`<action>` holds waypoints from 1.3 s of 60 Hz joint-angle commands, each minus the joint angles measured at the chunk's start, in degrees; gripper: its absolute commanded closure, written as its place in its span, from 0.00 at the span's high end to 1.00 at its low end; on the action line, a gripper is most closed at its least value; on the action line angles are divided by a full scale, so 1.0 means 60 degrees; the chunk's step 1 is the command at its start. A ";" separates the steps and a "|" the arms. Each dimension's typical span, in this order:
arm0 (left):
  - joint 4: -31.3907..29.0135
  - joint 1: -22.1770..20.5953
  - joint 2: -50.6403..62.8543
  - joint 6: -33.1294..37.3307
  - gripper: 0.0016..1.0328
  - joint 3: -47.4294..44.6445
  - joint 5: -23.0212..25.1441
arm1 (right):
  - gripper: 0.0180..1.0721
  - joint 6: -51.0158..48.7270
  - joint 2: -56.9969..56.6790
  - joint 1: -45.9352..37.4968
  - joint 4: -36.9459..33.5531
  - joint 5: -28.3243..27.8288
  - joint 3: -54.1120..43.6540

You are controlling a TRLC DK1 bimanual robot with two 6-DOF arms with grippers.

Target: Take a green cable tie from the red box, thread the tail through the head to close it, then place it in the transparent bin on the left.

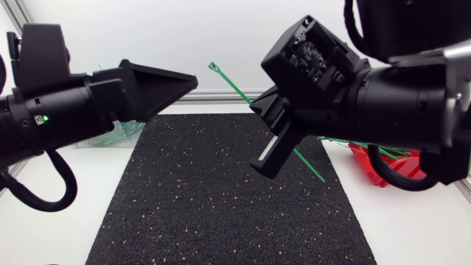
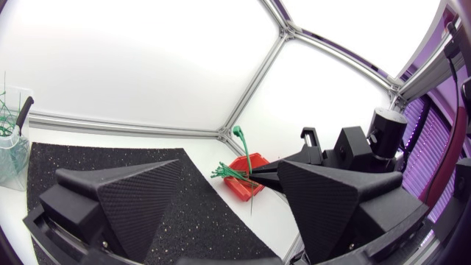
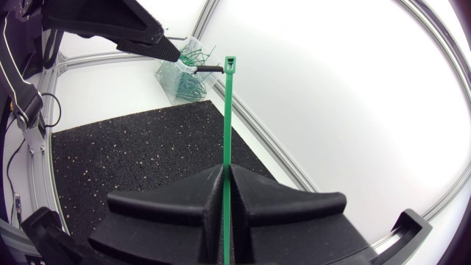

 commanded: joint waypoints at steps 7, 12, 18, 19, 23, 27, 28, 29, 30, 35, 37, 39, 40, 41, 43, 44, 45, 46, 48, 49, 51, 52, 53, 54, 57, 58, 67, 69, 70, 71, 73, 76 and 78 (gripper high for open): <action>0.0680 -0.0360 0.0368 -0.0631 0.83 -0.0221 -0.0356 | 0.06 0.0550 0.0282 -0.0258 0.0213 -0.0540 0.0306; 0.0944 -0.0389 0.0734 -0.0748 0.83 -0.0133 -0.0356 | 0.06 0.0608 0.0355 -0.0375 0.0315 -0.0760 0.0277; 0.1135 -0.0419 0.1027 -0.0910 0.79 -0.0060 -0.0356 | 0.06 0.0667 0.0428 -0.0375 0.0374 -0.0847 0.0335; 0.1149 -0.0433 0.1056 -0.0924 0.78 -0.0060 -0.0371 | 0.06 0.0681 0.0443 -0.0375 0.0374 -0.0877 0.0350; 0.1193 -0.0433 0.1129 -0.1027 0.76 -0.0016 -0.0371 | 0.06 0.0755 0.0531 -0.0390 0.0359 -0.1038 0.0365; 0.1252 -0.0448 0.1159 -0.1085 0.71 0.0043 -0.0429 | 0.06 0.0755 0.0604 -0.0390 0.0374 -0.1052 0.0365; 0.1281 -0.0463 0.1159 -0.1115 0.71 0.0043 -0.0473 | 0.06 0.0769 0.0618 -0.0390 0.0359 -0.1082 0.0379; 0.1296 -0.0492 0.1173 -0.1144 0.71 0.0057 -0.0502 | 0.06 0.0769 0.0633 -0.0390 0.0359 -0.1111 0.0394; 0.1325 -0.0521 0.1188 -0.1159 0.71 0.0072 -0.0532 | 0.06 0.0769 0.0648 -0.0390 0.0345 -0.1111 0.0409; 0.1384 -0.0638 0.1203 -0.1232 0.71 0.0130 -0.0649 | 0.06 0.0784 0.0692 -0.0375 0.0330 -0.1184 0.0453; 0.1398 -0.0697 0.1217 -0.1247 0.71 0.0145 -0.0678 | 0.06 0.0799 0.0706 -0.0375 0.0330 -0.1199 0.0453; 0.1442 -0.0814 0.1217 -0.1276 0.71 0.0145 -0.0781 | 0.06 0.0813 0.0706 -0.0375 0.0330 -0.1228 0.0453; 0.1457 -0.0858 0.1217 -0.1276 0.71 0.0145 -0.0810 | 0.06 0.0828 0.0706 -0.0375 0.0330 -0.1243 0.0453; 0.1457 -0.0931 0.1217 -0.1276 0.70 0.0145 -0.0854 | 0.06 0.0857 0.0706 -0.0375 0.0345 -0.1272 0.0467; 0.1471 -0.1019 0.1217 -0.1276 0.67 0.0130 -0.0942 | 0.06 0.0887 0.0706 -0.0390 0.0345 -0.1345 0.0467; 0.1515 -0.1048 0.1217 -0.1276 0.67 0.0116 -0.1015 | 0.06 0.0901 0.0706 -0.0390 0.0345 -0.1345 0.0482; 0.1530 -0.1048 0.1217 -0.1276 0.66 0.0116 -0.1015 | 0.06 0.0916 0.0706 -0.0390 0.0345 -0.1345 0.0482; 0.1545 -0.1107 0.1232 -0.1290 0.65 0.0116 -0.1088 | 0.06 0.0916 0.0706 -0.0390 0.0345 -0.1360 0.0482; 0.1574 -0.1136 0.1247 -0.1305 0.63 0.0116 -0.1118 | 0.06 0.0916 0.0721 -0.0390 0.0345 -0.1389 0.0482; 0.1589 -0.1151 0.1247 -0.1320 0.63 0.0116 -0.1118 | 0.06 0.0916 0.0736 -0.0390 0.0345 -0.1433 0.0497; 0.1589 -0.1151 0.1247 -0.1334 0.63 0.0130 -0.1118 | 0.06 0.0945 0.0736 -0.0390 0.0345 -0.1492 0.0482; 0.1589 -0.1136 0.1247 -0.1334 0.63 0.0130 -0.1132 | 0.06 0.0945 0.0750 -0.0405 0.0345 -0.1507 0.0497; 0.1589 -0.1151 0.1247 -0.1334 0.63 0.0130 -0.1132 | 0.06 0.0960 0.0750 -0.0405 0.0345 -0.1507 0.0482; 0.1589 -0.1136 0.1247 -0.1334 0.63 0.0116 -0.1147 | 0.06 0.0960 0.0750 -0.0405 0.0345 -0.1536 0.0497; 0.1603 -0.1151 0.1247 -0.1349 0.62 0.0116 -0.1162 | 0.06 0.0974 0.0750 -0.0405 0.0345 -0.1594 0.0497; 0.1603 -0.1151 0.1247 -0.1349 0.62 0.0116 -0.1176 | 0.06 0.0974 0.0750 -0.0405 0.0345 -0.1594 0.0497; 0.1764 -0.1224 0.1247 -0.1364 0.57 0.0072 -0.1440 | 0.06 0.1018 0.0853 -0.0390 0.0345 -0.1697 0.0555; 0.1779 -0.1224 0.1247 -0.1364 0.56 0.0072 -0.1469 | 0.06 0.1033 0.0882 -0.0390 0.0345 -0.1712 0.0555; 0.1794 -0.1224 0.1247 -0.1378 0.55 0.0072 -0.1484 | 0.06 0.1033 0.0882 -0.0390 0.0345 -0.1726 0.0555; 0.1808 -0.1239 0.1247 -0.1364 0.54 0.0072 -0.1499 | 0.06 0.1033 0.0897 -0.0390 0.0345 -0.1741 0.0555; 0.1852 -0.1283 0.1261 -0.1364 0.54 0.0072 -0.1543 | 0.06 0.1048 0.0897 -0.0390 0.0345 -0.1741 0.0555; 0.1852 -0.1356 0.1305 -0.1364 0.53 0.0087 -0.1586 | 0.06 0.1062 0.0897 -0.0405 0.0345 -0.1741 0.0555; 0.1867 -0.1356 0.1334 -0.1378 0.53 0.0116 -0.1601 | 0.06 0.1062 0.0882 -0.0405 0.0345 -0.1741 0.0555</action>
